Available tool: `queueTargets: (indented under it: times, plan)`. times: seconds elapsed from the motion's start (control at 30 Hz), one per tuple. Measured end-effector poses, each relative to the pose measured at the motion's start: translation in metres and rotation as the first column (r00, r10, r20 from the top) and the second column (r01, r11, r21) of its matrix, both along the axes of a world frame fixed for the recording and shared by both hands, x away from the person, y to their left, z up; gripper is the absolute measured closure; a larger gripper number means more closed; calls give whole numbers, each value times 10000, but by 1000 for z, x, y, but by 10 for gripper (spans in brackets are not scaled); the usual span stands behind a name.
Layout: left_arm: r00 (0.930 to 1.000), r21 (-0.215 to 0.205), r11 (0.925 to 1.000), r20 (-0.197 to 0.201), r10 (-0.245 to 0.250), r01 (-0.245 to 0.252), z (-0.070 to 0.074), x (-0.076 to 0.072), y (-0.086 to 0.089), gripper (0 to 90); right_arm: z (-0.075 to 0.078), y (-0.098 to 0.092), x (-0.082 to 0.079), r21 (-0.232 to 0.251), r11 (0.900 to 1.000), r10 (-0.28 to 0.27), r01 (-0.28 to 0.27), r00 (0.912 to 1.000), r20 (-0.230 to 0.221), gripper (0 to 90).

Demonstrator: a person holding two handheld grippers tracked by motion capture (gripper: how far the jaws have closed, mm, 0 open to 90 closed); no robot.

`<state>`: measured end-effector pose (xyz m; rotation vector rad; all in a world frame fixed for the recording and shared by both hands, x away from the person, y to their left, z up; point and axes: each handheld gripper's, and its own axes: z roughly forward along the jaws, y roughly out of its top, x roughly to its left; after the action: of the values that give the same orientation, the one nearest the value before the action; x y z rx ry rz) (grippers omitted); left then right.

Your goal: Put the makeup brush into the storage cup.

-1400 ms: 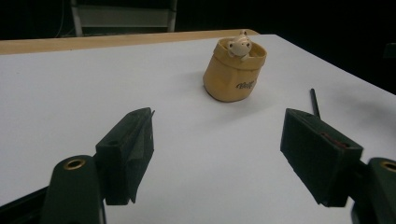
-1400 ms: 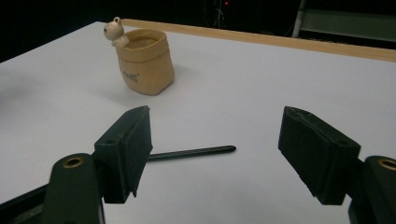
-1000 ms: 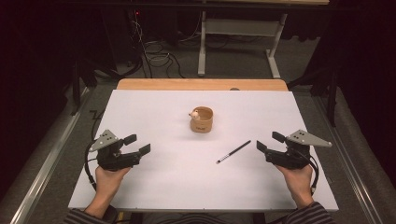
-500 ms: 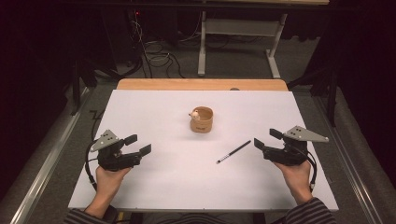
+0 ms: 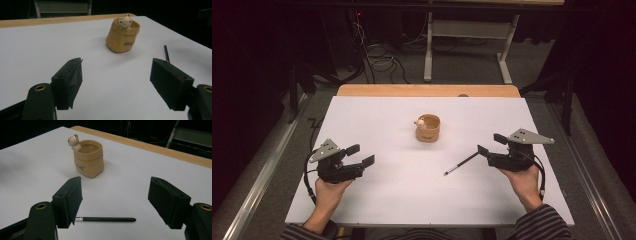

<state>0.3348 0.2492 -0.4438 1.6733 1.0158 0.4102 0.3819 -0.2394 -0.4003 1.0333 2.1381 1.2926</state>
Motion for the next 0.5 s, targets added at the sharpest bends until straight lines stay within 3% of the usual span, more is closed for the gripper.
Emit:
queueTargets:
  times: [0.5]
  plan:
    - [10000, 40, 10000, -43, -65, 65, 0, 1, -1, 263, 7, 15, 13, -495, 9978, 429, -433, 9990, -85, 292]
